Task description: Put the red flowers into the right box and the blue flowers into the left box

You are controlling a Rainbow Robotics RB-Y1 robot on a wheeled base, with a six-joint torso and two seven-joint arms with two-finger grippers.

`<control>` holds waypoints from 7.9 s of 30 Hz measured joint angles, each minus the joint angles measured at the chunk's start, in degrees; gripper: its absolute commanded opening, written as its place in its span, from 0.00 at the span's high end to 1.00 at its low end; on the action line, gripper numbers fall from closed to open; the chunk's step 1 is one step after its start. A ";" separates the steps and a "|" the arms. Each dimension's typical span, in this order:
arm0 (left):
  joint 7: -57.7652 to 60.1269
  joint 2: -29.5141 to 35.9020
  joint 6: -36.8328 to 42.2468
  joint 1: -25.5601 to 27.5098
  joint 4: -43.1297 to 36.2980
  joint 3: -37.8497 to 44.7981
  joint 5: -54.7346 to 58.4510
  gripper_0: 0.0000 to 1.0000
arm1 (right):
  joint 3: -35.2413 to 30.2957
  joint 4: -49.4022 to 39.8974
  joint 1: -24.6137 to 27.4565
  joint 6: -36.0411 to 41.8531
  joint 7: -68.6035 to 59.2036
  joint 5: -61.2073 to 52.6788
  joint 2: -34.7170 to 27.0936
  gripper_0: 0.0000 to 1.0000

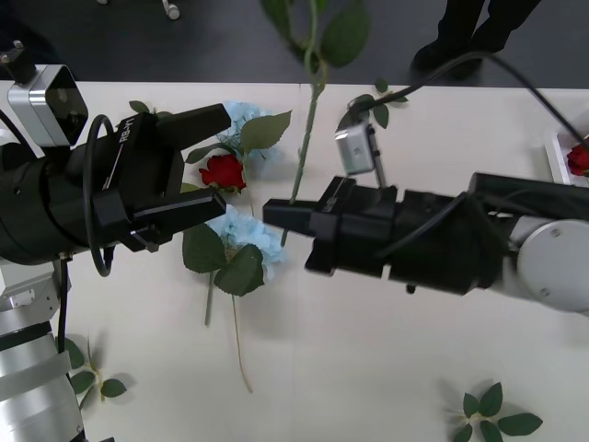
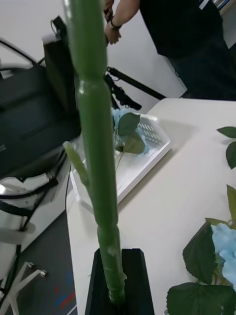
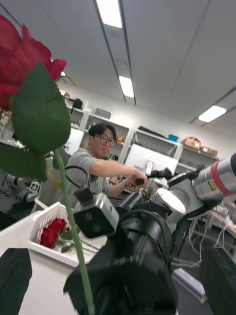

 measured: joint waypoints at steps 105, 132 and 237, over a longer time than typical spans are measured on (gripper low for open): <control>64.88 16.96 -10.18 -20.93 26.22 -29.36 -90.18 0.00 | -61.71 49.95 27.47 55.25 -26.91 58.14 -6.15 0.15; 64.86 12.53 -21.02 -22.73 40.71 -32.82 -99.59 0.06 | -56.52 22.38 25.13 58.06 -26.92 47.56 -1.07 0.15; -3.06 5.20 -6.34 0.14 1.30 -7.75 -8.24 0.99 | -29.73 -5.69 28.08 20.44 7.75 1.18 -12.13 0.15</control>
